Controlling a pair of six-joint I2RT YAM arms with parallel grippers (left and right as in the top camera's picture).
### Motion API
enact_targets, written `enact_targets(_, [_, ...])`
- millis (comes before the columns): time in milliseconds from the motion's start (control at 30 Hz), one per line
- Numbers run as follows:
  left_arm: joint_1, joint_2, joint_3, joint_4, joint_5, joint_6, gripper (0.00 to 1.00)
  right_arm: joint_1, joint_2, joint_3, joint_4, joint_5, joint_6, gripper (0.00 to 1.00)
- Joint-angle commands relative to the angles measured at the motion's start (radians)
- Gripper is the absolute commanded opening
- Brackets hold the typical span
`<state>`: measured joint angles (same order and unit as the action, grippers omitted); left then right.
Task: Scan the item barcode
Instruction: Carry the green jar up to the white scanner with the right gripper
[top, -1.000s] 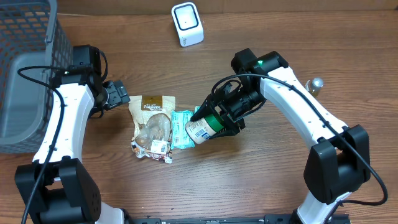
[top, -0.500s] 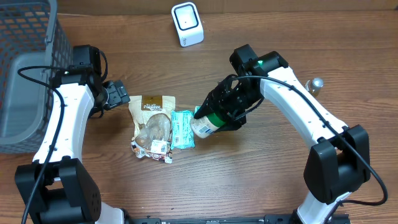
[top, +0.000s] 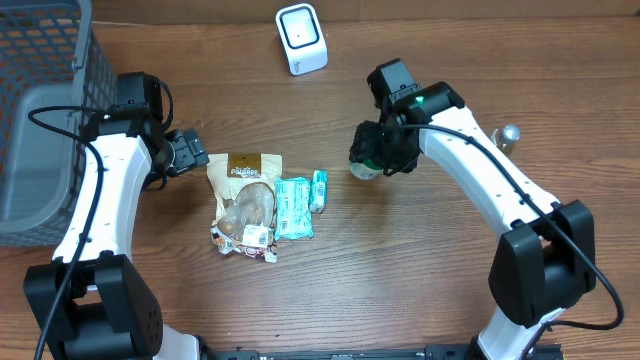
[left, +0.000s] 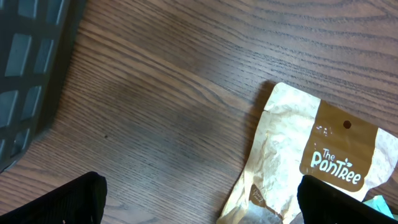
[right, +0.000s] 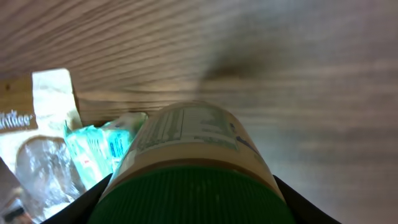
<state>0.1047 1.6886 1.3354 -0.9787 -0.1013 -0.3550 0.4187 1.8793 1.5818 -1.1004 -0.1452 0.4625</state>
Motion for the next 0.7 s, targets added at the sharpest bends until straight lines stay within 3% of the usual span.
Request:
enact_targets(0, [0.000,-0.023,0.004,0.000,0.001,0.022,1.00,-0.003,-0.032,0.166,-0.079,-0.013,-0.138,0.14])
enact_targets(200, [0.000,-0.023,0.004,0.000,0.002,0.022,0.99,-0.001,-0.032,0.552,-0.335,-0.013,-0.241,0.15])
enact_targets(333, [0.000,-0.023,0.004,0.000,0.001,0.022,0.99,-0.001,-0.032,0.751,-0.397,-0.013,-0.291,0.15])
enact_targets(667, [0.000,-0.023,0.004,0.000,0.001,0.022,0.99,-0.001,0.021,0.777,-0.164,-0.013,-0.315,0.15])
